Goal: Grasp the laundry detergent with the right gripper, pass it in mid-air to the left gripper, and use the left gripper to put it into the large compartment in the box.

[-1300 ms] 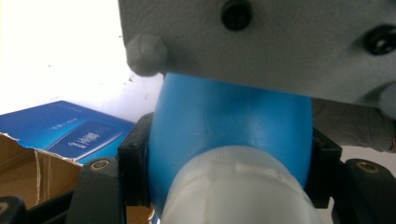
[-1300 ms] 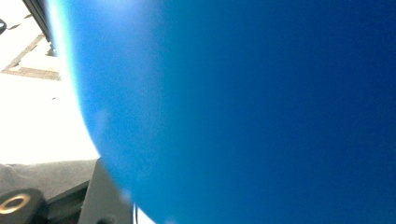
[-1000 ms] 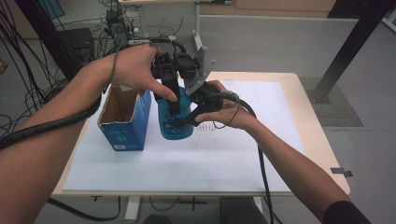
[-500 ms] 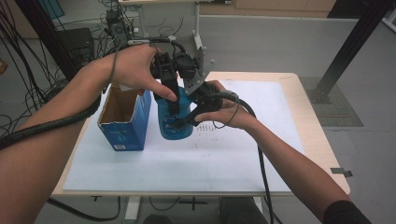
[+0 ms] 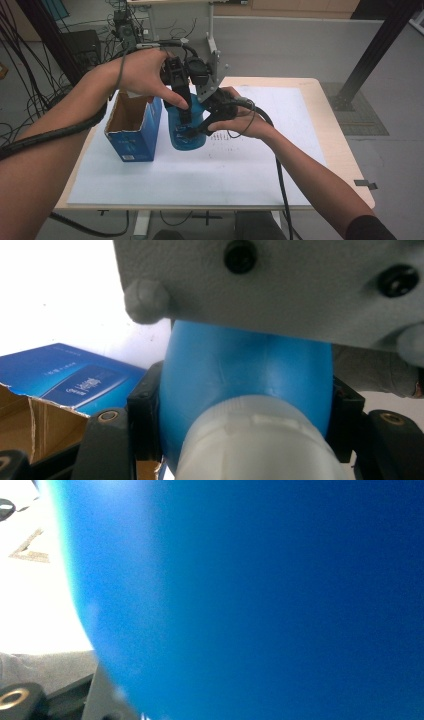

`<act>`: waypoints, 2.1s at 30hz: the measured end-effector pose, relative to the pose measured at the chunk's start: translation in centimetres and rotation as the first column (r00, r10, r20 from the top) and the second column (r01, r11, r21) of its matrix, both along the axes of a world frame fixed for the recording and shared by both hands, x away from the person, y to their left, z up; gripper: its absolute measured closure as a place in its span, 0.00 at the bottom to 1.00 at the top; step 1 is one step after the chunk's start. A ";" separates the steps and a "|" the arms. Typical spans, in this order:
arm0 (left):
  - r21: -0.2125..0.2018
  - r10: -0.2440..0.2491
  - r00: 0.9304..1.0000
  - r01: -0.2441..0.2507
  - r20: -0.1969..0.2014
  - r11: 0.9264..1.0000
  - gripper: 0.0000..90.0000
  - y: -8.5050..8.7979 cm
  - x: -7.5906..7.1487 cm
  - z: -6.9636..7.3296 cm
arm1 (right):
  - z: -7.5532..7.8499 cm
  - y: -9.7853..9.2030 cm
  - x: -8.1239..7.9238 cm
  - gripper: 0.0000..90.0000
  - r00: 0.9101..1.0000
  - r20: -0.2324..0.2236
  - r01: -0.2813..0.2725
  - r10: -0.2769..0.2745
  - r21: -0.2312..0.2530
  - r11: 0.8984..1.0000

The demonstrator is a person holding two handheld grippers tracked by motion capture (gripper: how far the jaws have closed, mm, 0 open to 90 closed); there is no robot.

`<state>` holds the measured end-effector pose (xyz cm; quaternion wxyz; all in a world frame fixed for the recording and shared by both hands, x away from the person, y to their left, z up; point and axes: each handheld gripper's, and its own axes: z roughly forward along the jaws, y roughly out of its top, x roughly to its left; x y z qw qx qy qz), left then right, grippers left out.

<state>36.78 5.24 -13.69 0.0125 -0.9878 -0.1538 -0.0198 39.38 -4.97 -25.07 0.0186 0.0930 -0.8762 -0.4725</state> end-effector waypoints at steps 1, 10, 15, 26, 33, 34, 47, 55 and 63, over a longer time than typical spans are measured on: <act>0.000 0.001 1.000 -0.001 -0.001 1.000 0.41 0.0 0.0 0.0 | 0.0 0.0 0.0 0.47 1.000 -0.003 0.001 -0.001 -0.002 1.000; 0.000 -0.002 1.000 0.002 -0.006 1.000 0.41 -0.1 0.0 0.0 | 0.0 -0.1 -0.1 0.47 1.000 -0.011 -0.001 0.001 -0.007 1.000; 0.001 -0.002 1.000 0.002 -0.007 1.000 0.41 -0.2 0.0 0.0 | 0.0 -0.2 0.0 0.47 1.000 -0.003 -0.001 0.001 0.000 1.000; 0.002 -0.006 1.000 0.006 -0.009 1.000 0.41 -0.1 0.0 -0.1 | -0.1 -0.2 -0.1 0.47 1.000 -0.018 0.001 -0.002 -0.003 1.000; -0.002 -0.006 1.000 0.006 -0.006 1.000 0.41 0.0 0.0 0.0 | -0.1 -0.2 -0.1 0.47 1.000 -0.022 0.002 -0.002 0.002 1.000; -0.002 -0.006 1.000 0.006 -0.006 1.000 0.41 0.0 0.0 0.0 | -0.1 -0.2 -0.1 0.47 1.000 -0.023 0.002 -0.002 0.002 1.000; -0.001 -0.005 1.000 0.005 -0.011 1.000 0.41 0.2 -0.2 0.0 | -0.2 0.0 -0.2 0.46 1.000 -0.030 -0.005 0.005 0.003 1.000; -0.001 -0.005 1.000 0.005 -0.011 1.000 0.41 0.3 -0.3 0.0 | -0.2 0.1 -0.2 0.46 0.999 -0.032 -0.008 0.009 0.008 1.000; -0.007 0.001 1.000 -0.001 -0.009 1.000 0.41 0.3 -0.2 0.1 | -0.2 0.0 -0.2 0.44 0.999 -0.051 0.003 -0.003 0.003 1.000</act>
